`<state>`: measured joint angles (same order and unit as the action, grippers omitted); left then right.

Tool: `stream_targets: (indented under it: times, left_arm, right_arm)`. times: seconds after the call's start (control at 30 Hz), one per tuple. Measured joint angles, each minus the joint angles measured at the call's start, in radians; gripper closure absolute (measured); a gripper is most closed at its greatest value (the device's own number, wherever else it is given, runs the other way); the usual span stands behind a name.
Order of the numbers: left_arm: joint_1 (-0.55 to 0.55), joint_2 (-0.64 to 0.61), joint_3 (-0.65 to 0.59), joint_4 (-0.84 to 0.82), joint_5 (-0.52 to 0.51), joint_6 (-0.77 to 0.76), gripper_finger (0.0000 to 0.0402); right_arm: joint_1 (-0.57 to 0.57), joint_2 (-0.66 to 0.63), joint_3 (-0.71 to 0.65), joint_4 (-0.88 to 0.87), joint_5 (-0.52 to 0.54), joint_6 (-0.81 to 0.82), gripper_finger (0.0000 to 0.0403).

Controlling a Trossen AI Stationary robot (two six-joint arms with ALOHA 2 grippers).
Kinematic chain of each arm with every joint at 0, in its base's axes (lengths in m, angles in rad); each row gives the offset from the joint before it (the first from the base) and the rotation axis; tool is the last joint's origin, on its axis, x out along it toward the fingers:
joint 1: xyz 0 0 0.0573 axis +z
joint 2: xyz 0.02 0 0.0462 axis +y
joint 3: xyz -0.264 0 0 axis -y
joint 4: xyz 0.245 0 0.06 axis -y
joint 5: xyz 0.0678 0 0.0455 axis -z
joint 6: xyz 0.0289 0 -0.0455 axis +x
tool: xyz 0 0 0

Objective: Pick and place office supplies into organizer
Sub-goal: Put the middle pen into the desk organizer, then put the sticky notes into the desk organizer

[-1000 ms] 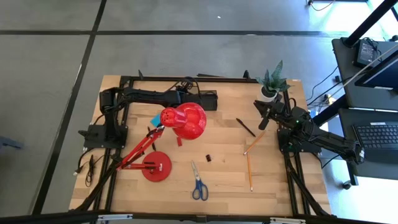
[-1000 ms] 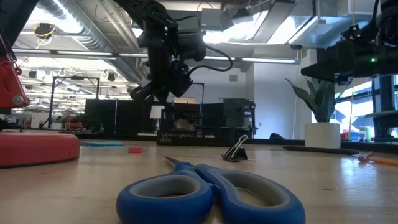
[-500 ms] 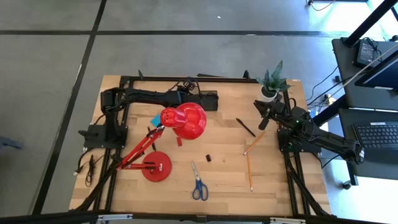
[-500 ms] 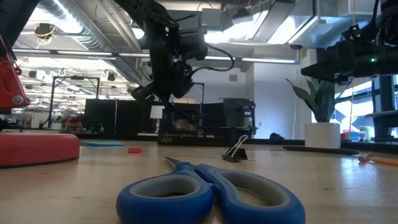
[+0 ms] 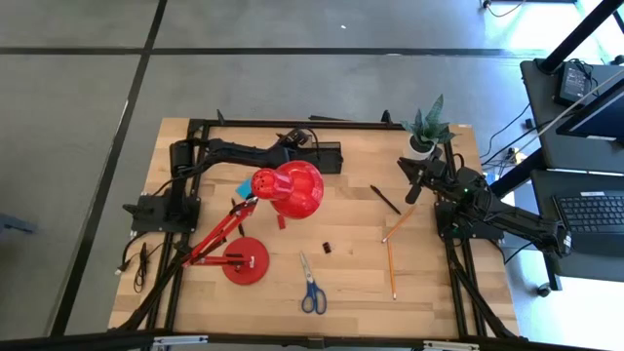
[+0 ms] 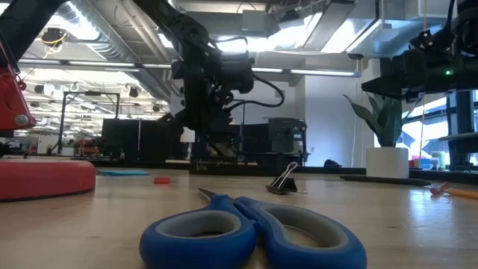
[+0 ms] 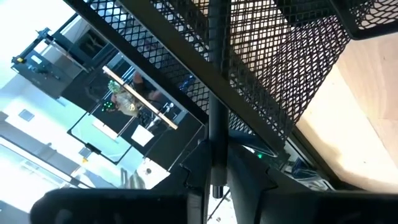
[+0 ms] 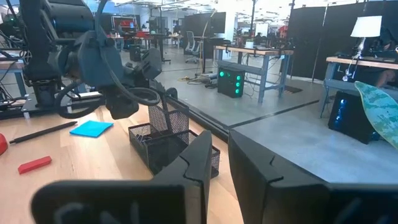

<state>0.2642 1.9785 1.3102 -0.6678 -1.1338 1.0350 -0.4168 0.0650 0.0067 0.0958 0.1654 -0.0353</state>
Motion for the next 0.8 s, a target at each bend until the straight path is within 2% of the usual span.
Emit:
stream_targets:
  times: [0.37, 0.53, 0.8]
  left_arm:
    - [0.000, 0.000, 0.000, 0.009, -0.024, -0.004, 0.0320]
    - [-0.002, -0.001, 0.000, 0.011, -0.042, -0.046, 0.0316]
    - [-0.002, -0.040, 0.000, 0.008, -0.008, -0.098, 0.0315]
  right_arm:
    - [0.000, 0.000, 0.000, -0.002, 0.000, 0.000, 0.0344]
    - [0.000, 0.000, 0.000, -0.002, 0.000, 0.000, 0.0344]
    - [0.000, 0.000, 0.000, -0.003, 0.000, 0.000, 0.0344]
